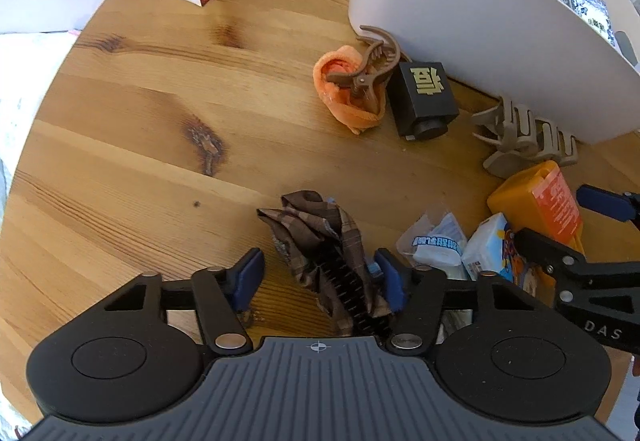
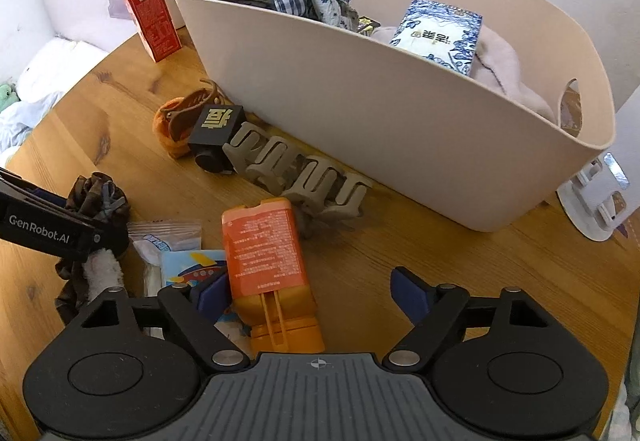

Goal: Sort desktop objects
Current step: 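Grasp the brown cloth with the left tool while the right tool grasps the orange bottle, then carry the brown cloth and orange bottle up over the basket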

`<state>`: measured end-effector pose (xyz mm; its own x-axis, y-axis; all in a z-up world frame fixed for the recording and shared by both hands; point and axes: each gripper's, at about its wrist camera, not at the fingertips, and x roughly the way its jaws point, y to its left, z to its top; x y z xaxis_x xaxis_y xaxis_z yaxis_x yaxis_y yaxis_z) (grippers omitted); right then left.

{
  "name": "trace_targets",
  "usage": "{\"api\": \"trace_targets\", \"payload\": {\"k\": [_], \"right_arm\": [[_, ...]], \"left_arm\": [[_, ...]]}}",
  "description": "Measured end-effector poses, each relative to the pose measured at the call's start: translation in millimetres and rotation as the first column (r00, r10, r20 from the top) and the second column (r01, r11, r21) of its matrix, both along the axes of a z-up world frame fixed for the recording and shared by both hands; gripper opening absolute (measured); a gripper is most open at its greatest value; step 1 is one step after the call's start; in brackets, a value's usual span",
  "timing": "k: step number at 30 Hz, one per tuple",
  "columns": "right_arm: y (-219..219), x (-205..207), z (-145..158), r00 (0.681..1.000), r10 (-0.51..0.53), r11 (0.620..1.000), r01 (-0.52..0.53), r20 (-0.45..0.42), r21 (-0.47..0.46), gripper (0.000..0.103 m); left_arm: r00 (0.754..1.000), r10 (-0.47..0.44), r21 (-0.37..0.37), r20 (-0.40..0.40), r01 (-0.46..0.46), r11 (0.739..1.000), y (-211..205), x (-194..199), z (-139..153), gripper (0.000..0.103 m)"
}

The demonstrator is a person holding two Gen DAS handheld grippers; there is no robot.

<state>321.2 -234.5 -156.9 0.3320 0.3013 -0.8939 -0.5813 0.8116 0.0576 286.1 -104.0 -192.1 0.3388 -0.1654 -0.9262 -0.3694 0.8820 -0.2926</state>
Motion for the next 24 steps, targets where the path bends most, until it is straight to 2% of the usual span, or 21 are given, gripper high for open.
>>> {"api": "trace_targets", "payload": {"k": [5,8,10,13,16,24], "right_arm": [[5,0,-1,1.000,0.021,1.000,-0.021,-0.006,0.011,0.073],[9,-2,-1,0.999,0.046,0.999,-0.046,-0.011,0.017,0.061],[13,-4,-1,0.998,0.067,0.998,-0.067,-0.013,0.015,0.049],[17,-9,-1,0.996,0.094,0.996,-0.094,0.002,-0.003,0.041],[19,-11,0,0.995,0.100,0.995,-0.100,0.009,-0.013,0.037],[8,-19,6,0.998,0.061,0.998,-0.061,0.015,-0.019,0.036]], "left_arm": [[1.000,-0.013,-0.002,0.012,0.013,1.000,-2,1,-1,0.049],[1.000,-0.025,0.003,0.017,0.025,1.000,-4,1,0,0.046],[0.999,-0.028,0.001,0.020,0.028,1.000,-4,1,0,0.045],[0.999,-0.030,0.000,0.028,0.030,1.000,-4,1,0,0.043],[0.998,-0.050,0.009,0.041,0.049,0.999,-5,-1,2,0.042],[0.998,-0.034,0.007,0.058,0.034,0.999,-3,-5,8,0.041]]}}
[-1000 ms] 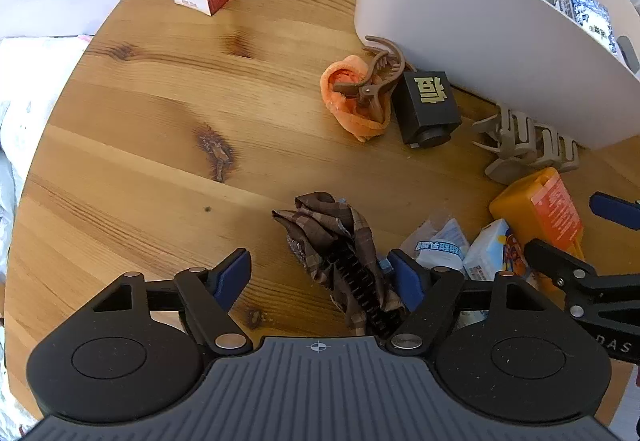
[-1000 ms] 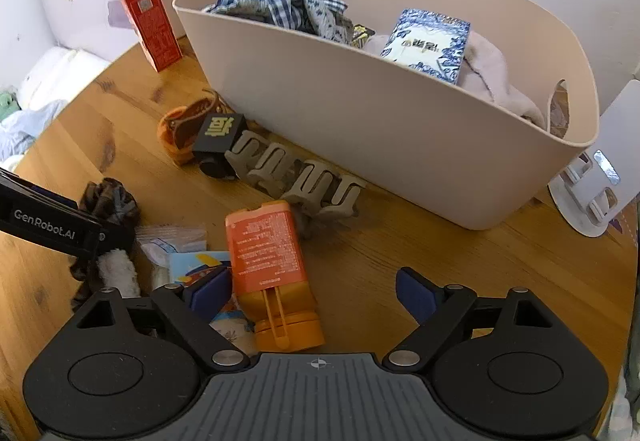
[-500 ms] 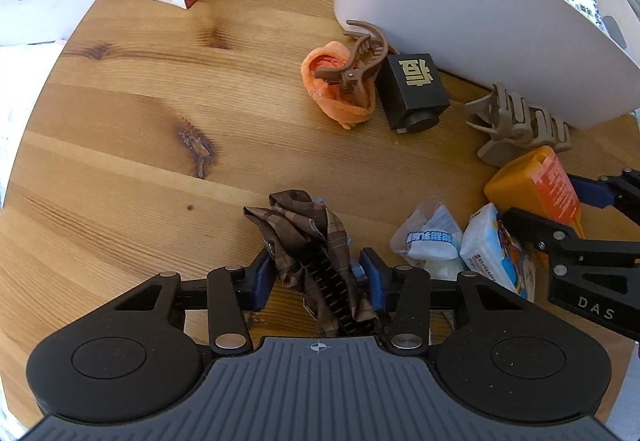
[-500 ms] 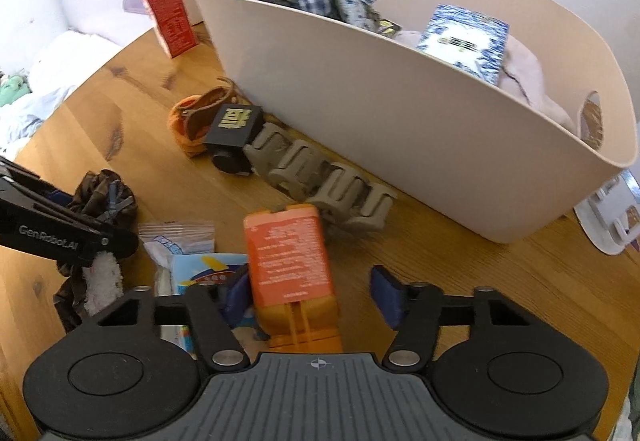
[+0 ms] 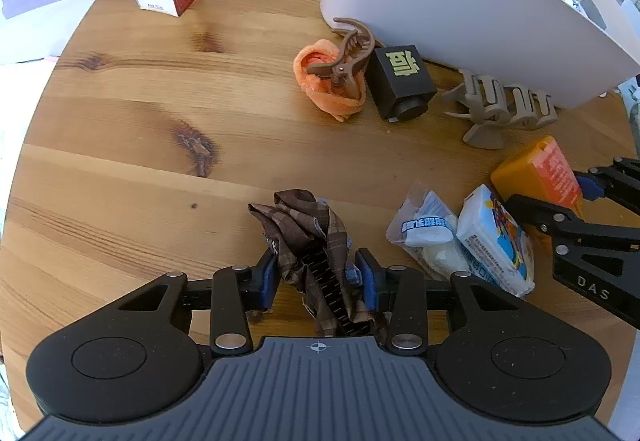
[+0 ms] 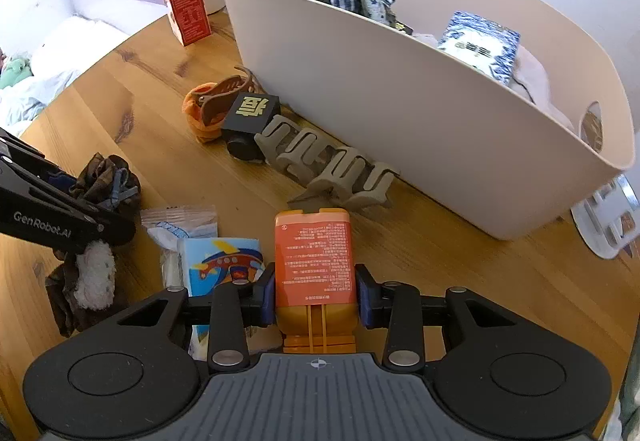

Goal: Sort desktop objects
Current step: 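Carry the brown cloth and orange bottle up over the basket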

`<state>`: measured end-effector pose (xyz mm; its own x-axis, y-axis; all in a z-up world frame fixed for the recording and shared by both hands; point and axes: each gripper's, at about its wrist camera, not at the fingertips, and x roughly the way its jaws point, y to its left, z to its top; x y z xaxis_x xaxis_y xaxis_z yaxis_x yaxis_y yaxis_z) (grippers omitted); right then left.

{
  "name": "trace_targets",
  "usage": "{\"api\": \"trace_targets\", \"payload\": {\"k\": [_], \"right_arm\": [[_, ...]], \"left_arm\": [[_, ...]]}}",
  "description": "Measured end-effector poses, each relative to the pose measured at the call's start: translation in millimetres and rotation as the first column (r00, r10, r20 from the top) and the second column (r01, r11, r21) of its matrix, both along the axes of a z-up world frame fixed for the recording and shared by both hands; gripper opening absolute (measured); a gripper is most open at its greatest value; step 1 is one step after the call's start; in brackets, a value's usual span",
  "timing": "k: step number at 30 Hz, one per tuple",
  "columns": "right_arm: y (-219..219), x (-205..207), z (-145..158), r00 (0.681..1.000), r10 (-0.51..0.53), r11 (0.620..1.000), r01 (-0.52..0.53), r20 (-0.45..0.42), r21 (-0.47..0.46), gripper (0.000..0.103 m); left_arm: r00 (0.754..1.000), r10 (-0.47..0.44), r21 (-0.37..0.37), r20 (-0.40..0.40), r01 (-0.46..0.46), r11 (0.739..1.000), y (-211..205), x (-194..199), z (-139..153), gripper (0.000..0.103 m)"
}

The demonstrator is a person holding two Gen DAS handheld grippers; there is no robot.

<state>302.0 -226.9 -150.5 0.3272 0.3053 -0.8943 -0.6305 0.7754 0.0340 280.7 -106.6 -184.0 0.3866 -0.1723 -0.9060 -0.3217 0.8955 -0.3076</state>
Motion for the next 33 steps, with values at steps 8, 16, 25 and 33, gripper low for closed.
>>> {"api": "trace_targets", "payload": {"k": [8,16,25,33], "right_arm": [[-12,-7,18,0.999,-0.032,0.999,0.031,0.026,0.021,0.036],[-23,-9,39,0.997,-0.059,0.997,0.057,0.053,0.045,0.036],[-40,1,68,0.987,-0.102,0.994,0.096,0.124,0.050,0.036],[-54,20,106,0.964,-0.138,0.989,0.123,0.229,0.079,0.036]], "left_arm": [[0.997,0.066,-0.029,0.030,-0.065,0.997,13,-4,15,0.041],[0.988,0.113,-0.019,0.104,-0.112,0.994,27,1,46,0.041],[0.961,0.201,-0.028,0.189,-0.199,0.980,49,11,78,0.041],[0.926,0.246,-0.036,0.288,-0.247,0.968,65,23,115,0.041]]}}
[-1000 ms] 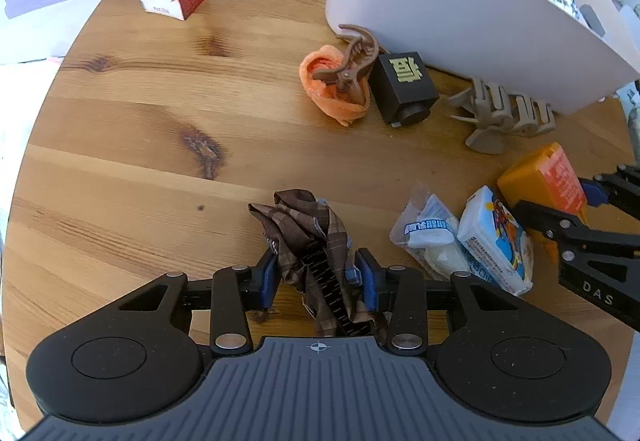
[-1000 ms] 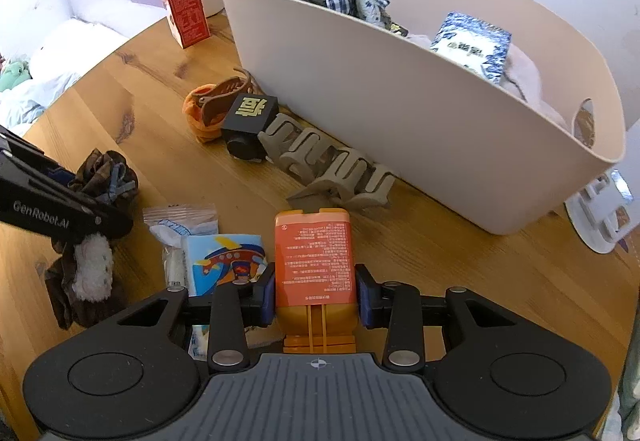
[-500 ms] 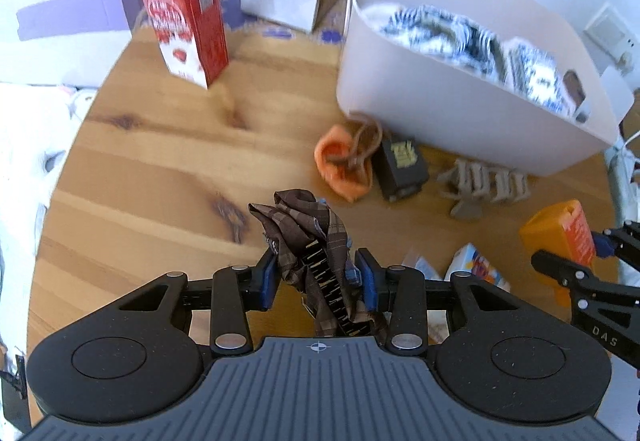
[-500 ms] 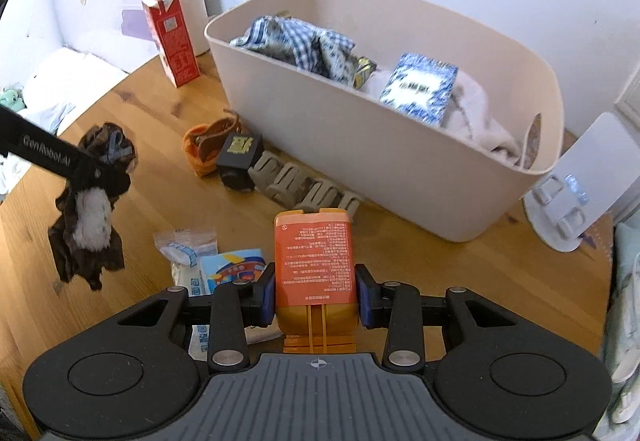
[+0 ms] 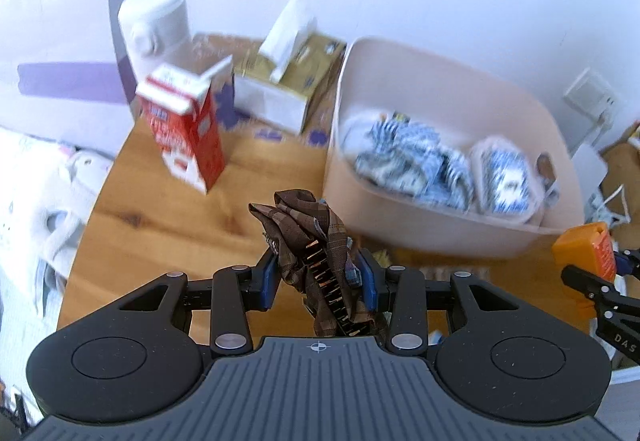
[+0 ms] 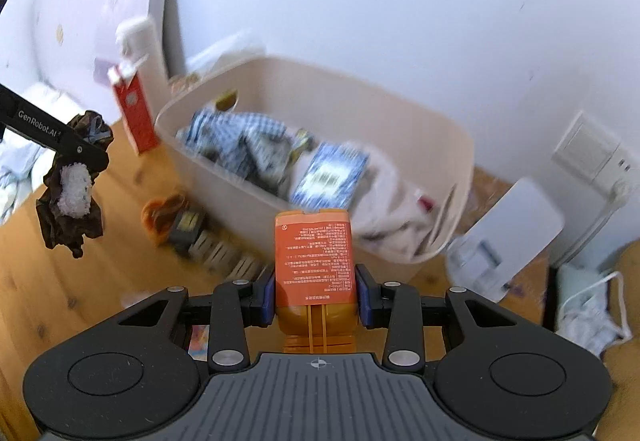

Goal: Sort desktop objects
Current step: 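Carry the brown cloth and orange bottle up over the basket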

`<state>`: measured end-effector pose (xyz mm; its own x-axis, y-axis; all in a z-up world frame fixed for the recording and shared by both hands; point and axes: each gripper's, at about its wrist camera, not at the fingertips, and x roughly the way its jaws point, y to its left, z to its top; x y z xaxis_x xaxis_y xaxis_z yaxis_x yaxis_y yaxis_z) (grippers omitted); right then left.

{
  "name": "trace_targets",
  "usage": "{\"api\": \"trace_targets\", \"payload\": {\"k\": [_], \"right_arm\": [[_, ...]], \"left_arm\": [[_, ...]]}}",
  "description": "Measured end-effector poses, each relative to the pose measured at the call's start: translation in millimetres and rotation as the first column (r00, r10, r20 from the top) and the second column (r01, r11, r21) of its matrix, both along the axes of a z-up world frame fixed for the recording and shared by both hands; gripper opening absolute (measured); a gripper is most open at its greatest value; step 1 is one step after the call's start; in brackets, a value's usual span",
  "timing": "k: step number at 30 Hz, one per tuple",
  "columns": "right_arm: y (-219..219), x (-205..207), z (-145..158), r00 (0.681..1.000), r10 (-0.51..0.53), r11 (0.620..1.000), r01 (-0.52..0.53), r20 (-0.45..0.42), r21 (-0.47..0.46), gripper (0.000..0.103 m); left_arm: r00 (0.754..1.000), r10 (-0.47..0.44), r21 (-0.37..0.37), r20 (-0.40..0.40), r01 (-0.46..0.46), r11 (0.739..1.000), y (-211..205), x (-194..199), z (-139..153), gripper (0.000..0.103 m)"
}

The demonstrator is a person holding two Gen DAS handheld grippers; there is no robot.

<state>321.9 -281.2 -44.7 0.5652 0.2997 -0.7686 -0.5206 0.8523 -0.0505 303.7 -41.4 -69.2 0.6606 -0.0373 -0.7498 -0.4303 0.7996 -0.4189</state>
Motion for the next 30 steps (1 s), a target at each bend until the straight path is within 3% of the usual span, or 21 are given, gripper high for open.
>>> {"api": "trace_targets", "payload": {"k": [9,19,30], "right_arm": [[-5,20,32,0.996,-0.029,0.999,0.026,0.087,0.034,0.036],[0,44,36,0.991,-0.064,0.997,0.058,0.117,0.060,0.036],[17,75,29,0.983,-0.106,0.993,0.098,0.151,0.059,0.036]], "left_arm": [[0.995,0.028,-0.021,0.093,-0.026,0.999,8,21,36,0.041],[0.984,0.029,0.040,0.175,-0.036,0.999,10,61,69,0.041],[0.979,-0.002,0.105,0.204,-0.020,0.994,3,108,80,0.041]]}}
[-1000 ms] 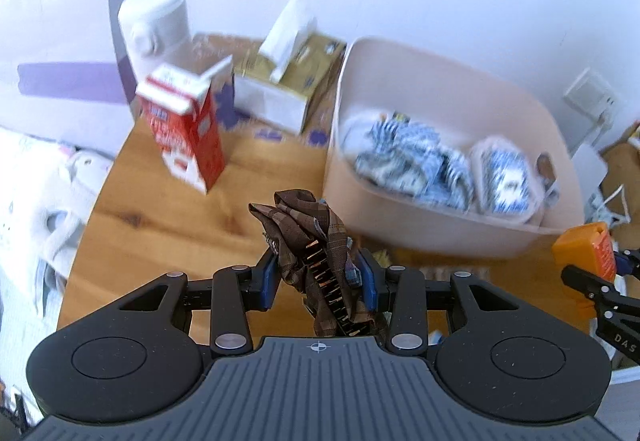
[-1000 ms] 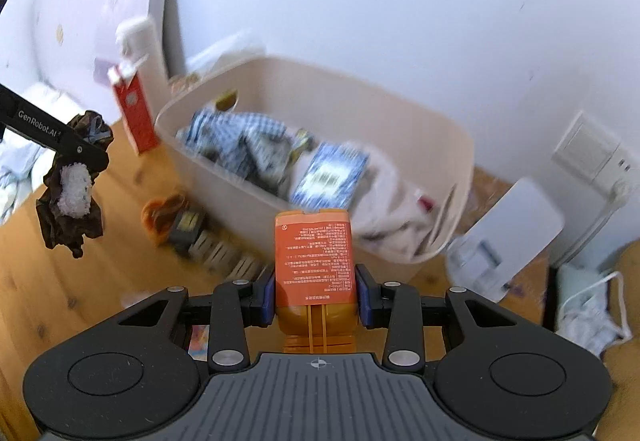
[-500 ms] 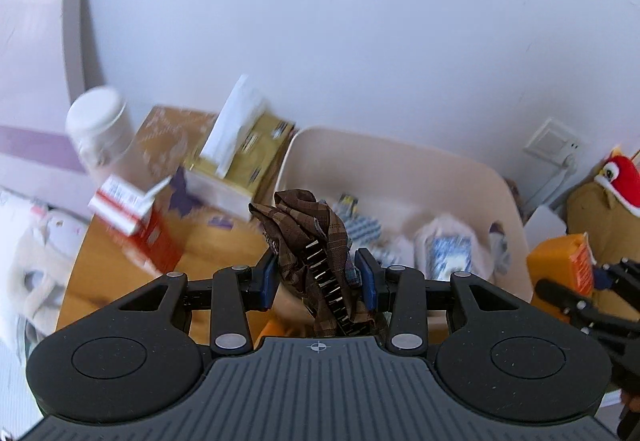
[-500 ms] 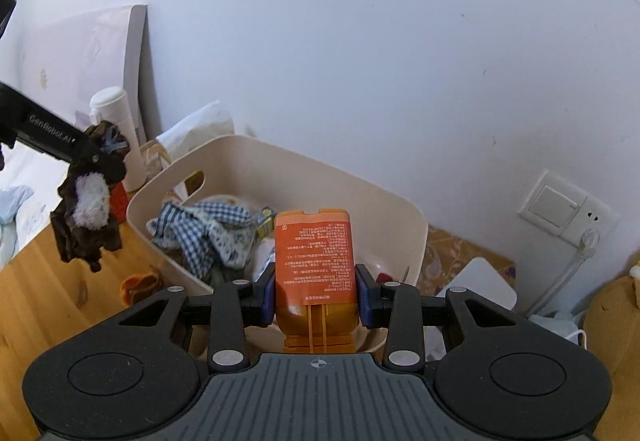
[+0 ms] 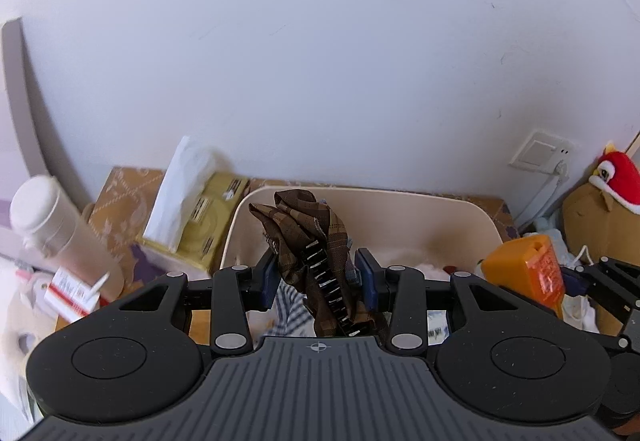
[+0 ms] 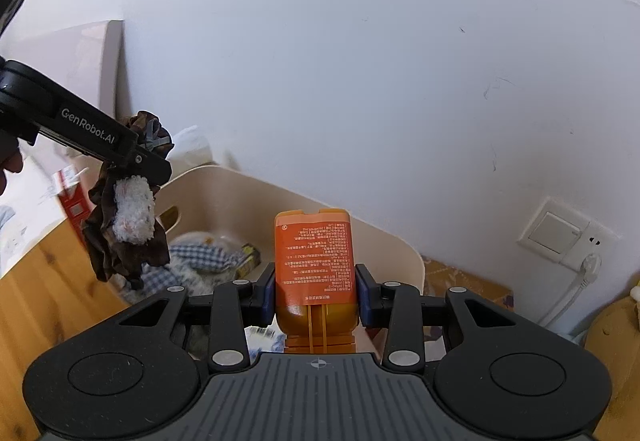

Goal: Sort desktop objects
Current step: 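Carry the brown cloth and orange bottle up over the basket, then open both tools to drop the brown cloth and bottle into the basket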

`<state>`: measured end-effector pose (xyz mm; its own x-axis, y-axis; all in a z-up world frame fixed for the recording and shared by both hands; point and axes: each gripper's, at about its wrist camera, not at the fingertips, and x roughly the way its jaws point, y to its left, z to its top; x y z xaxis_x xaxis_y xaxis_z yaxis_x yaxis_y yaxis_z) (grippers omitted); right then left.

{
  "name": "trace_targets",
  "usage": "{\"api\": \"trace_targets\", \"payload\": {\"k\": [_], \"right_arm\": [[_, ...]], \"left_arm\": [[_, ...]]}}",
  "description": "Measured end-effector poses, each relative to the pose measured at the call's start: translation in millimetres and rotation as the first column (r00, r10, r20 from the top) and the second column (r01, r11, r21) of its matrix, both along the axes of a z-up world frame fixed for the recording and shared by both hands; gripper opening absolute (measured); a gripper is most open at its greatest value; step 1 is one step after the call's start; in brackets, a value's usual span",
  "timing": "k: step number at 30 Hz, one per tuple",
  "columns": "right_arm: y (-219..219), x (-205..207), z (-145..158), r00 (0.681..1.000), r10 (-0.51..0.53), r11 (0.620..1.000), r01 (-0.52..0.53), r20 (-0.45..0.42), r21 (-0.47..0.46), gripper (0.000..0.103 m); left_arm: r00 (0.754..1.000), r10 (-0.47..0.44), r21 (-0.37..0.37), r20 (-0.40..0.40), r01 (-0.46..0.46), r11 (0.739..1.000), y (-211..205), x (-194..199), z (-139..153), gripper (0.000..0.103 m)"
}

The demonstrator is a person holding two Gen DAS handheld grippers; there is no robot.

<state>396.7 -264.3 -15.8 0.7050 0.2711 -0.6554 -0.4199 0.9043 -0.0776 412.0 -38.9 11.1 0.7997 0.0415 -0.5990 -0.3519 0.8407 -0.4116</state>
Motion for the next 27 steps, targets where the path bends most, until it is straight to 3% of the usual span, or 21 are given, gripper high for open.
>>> {"api": "trace_targets", "payload": {"k": [6,13,19,22,24,27], "right_arm": [[11,17,-14,1.000,-0.006,1.000,0.006,-0.012,-0.001,0.036],[28,32,-35,0.998,0.027,0.998,-0.029,-0.051,-0.051,0.036],[38,42,-50,0.994,0.043,0.995,-0.052,-0.101,-0.086,0.036],[37,44,-54,0.994,0.025,0.995,-0.035,-0.104,-0.088,0.038],[36,45,-56,0.994,0.008,0.996,-0.017,-0.106,-0.086,0.048],[35,43,-54,0.995,0.008,0.998,-0.015,-0.101,-0.069,0.054]], "left_arm": [[0.997,-0.045,-0.007,-0.055,0.045,0.999,-4,22,-19,0.041],[0.997,-0.050,-0.033,-0.067,0.047,0.998,-6,32,-33,0.041],[0.993,-0.073,-0.008,-0.089,0.073,0.997,-9,39,-43,0.043],[0.993,-0.028,-0.028,-0.117,0.025,0.999,-4,42,-47,0.054],[0.993,-0.014,-0.052,-0.117,0.008,0.999,1,41,-47,0.065],[0.994,0.005,-0.087,-0.111,-0.014,0.996,6,37,-45,0.074]]}}
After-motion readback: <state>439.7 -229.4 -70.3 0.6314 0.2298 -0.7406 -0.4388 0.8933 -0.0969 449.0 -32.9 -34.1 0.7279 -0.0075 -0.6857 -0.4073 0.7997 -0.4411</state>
